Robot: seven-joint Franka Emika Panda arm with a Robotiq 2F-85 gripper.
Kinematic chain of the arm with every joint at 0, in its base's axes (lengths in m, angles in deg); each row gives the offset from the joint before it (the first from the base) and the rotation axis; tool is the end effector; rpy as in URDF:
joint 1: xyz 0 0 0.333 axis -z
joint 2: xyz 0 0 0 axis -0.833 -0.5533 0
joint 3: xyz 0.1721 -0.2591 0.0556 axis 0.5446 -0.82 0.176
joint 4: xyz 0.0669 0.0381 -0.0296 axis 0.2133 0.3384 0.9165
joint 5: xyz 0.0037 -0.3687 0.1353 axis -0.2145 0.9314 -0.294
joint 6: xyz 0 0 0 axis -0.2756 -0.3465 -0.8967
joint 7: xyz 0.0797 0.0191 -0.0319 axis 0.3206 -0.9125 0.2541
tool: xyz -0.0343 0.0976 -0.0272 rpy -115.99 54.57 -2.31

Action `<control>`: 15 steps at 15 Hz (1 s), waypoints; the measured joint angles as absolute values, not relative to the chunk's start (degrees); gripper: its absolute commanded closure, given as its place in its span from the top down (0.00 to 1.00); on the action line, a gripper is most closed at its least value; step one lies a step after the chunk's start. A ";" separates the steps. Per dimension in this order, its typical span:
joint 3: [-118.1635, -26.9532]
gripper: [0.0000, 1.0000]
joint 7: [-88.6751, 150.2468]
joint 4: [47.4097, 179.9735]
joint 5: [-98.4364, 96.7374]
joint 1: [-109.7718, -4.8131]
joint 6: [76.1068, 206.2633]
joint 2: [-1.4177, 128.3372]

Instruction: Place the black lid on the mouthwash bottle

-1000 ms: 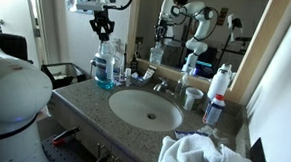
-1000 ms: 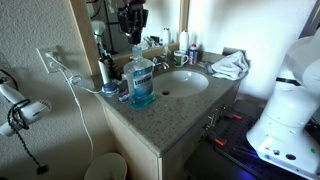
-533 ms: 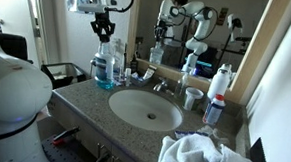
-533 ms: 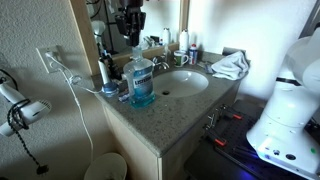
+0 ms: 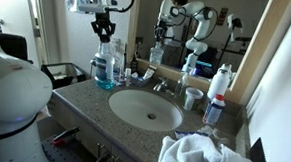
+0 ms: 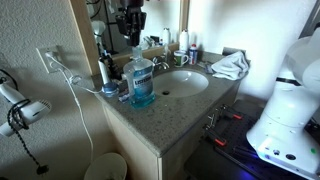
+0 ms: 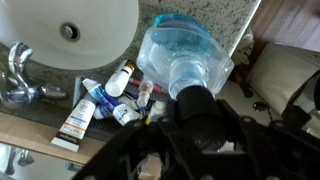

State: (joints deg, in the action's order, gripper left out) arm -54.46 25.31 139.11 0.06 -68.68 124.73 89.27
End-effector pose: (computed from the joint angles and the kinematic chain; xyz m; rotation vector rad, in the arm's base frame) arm 0.4698 0.2359 0.5214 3.0453 0.4789 0.2878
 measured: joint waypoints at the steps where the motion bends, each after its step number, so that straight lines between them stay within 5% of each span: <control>1: -54.50 0.20 25.31 139.14 0.06 -68.66 124.71 89.27; 15: -54.85 0.20 25.31 140.00 0.08 -68.29 124.54 89.27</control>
